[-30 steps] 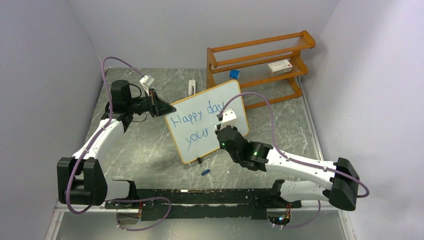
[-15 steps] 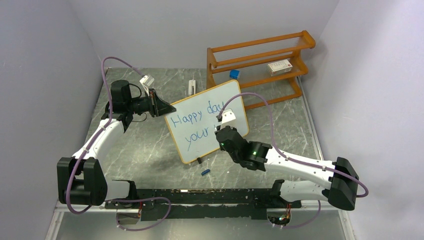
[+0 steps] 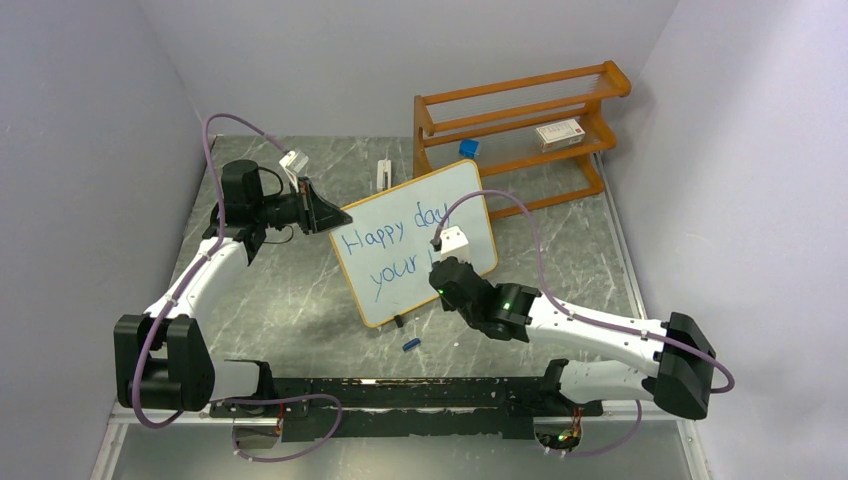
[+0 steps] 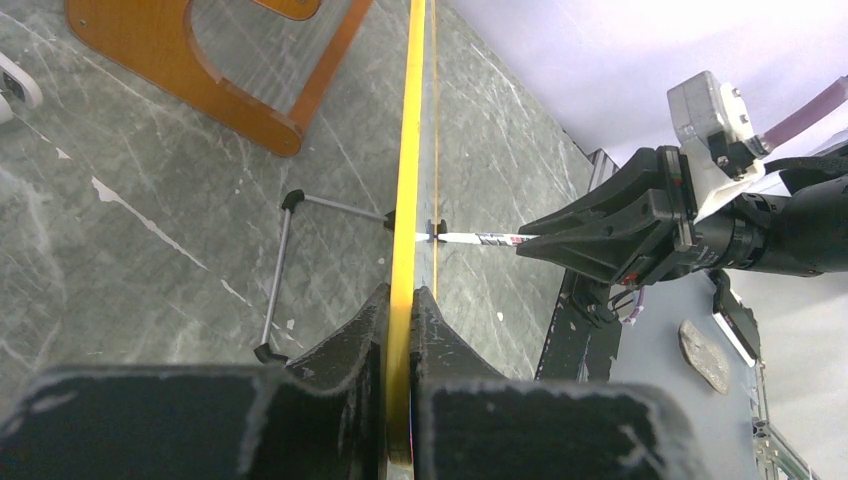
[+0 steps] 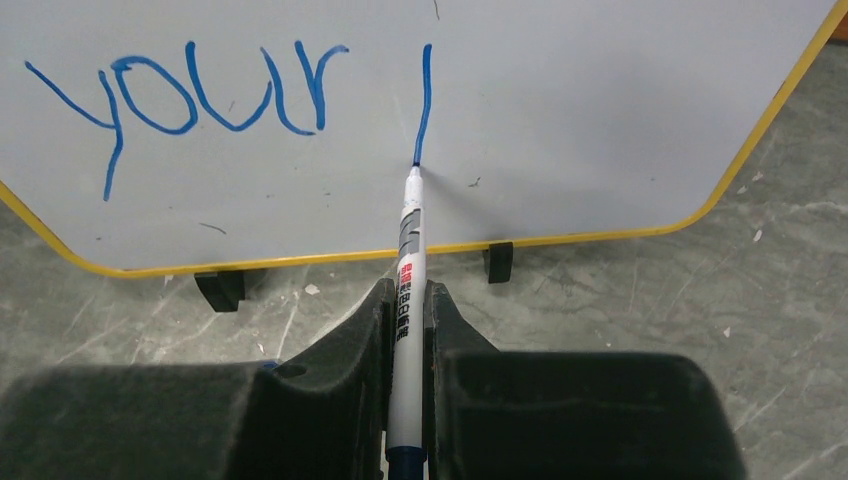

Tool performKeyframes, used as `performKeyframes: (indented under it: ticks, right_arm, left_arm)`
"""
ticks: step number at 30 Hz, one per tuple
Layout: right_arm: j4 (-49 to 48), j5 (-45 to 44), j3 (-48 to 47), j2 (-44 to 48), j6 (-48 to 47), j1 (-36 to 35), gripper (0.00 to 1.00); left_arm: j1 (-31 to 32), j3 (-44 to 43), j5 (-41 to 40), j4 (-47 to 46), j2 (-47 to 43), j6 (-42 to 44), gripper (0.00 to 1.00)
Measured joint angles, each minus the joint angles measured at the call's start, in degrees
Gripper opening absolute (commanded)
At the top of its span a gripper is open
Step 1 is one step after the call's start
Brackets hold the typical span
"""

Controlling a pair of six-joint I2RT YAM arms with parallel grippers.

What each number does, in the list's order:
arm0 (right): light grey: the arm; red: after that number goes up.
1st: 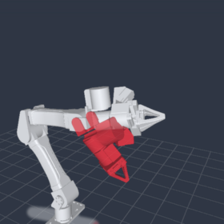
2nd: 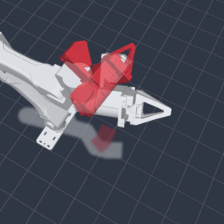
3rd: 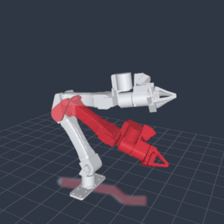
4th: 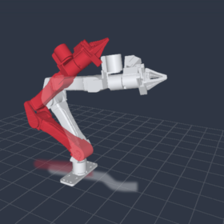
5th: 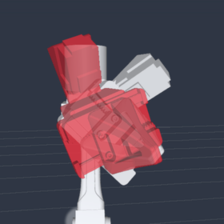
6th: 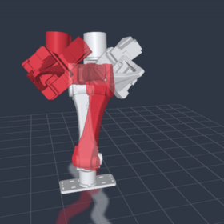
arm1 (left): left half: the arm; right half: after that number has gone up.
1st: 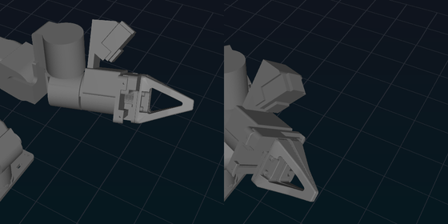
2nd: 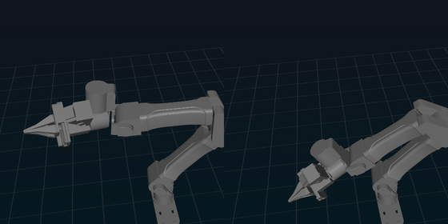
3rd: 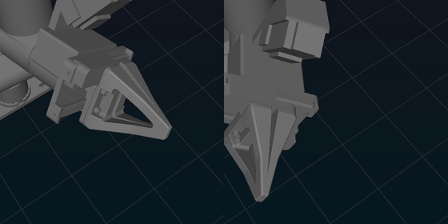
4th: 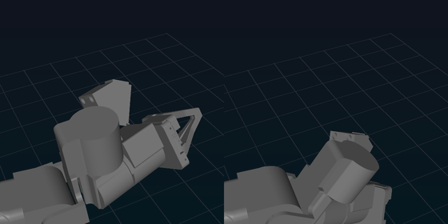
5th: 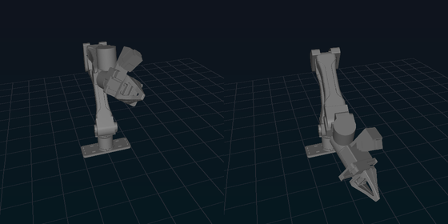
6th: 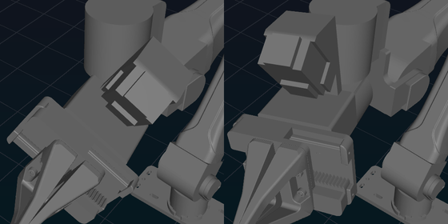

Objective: Write a sentence on the whiteboard

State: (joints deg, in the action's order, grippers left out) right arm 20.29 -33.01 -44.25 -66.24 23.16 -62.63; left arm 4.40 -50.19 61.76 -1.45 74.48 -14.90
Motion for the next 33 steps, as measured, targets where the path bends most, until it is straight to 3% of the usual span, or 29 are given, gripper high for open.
performKeyframes:
  ticks: [11,18,33]
  right_arm:
    - [0.98,0.13,0.0,0.79,0.11,0.02,0.0]
    - [-3.15,-2.1,0.0,4.37,-1.55,0.07,0.0]
    - [-8.17,-3.5,0.0,2.49,-3.91,1.29,0.0]
  left_arm:
    - [0.04,0.0,0.02,-0.04,0.0,0.09,0.05]
    - [0.04,0.0,0.02,-0.02,0.0,0.09,0.05]
    - [0.04,0.0,0.02,-0.02,0.0,0.11,0.05]
